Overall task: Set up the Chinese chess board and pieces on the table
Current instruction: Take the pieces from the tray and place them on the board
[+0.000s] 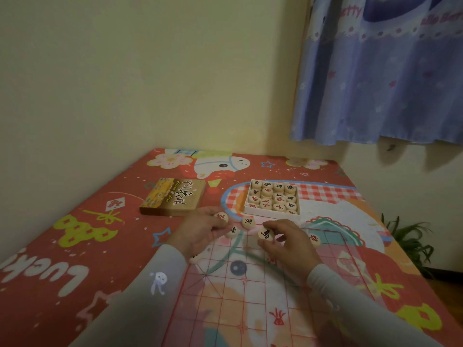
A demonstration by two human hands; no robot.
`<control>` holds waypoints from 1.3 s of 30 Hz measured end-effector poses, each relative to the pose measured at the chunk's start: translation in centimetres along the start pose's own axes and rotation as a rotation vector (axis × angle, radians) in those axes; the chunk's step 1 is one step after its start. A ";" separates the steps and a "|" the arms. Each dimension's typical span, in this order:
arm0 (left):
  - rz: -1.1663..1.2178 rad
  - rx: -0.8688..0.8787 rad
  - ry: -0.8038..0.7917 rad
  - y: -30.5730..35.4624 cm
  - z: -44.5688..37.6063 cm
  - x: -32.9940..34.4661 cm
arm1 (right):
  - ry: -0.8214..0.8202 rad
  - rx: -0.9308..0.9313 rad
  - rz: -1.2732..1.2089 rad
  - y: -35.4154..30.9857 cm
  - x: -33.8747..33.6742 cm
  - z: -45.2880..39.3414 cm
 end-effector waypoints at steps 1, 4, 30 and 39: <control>-0.029 -0.010 -0.011 -0.5 -0.3 0.3 | 0.006 0.008 0.009 0.2 -0.3 0.0; -0.123 -0.031 -0.074 -2.1 -1.2 2.3 | 0.062 0.043 0.054 1.4 -2.4 0.3; -1.442 0.612 0.022 -7.9 -1.0 15.3 | 0.247 0.220 0.222 6.9 -11.5 5.4; -1.333 0.597 -0.028 -7.2 -1.2 14.1 | 0.209 0.172 0.190 5.7 -9.3 3.6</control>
Point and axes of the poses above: each hand's wrist, its own z-axis away from the middle knuckle, its own x-axis out of the palm, y = z × x, the point moved 6 cm from there along -z, towards the middle knuckle, and after that the axes turned 7 degrees about -z, right-handed, at the moved point
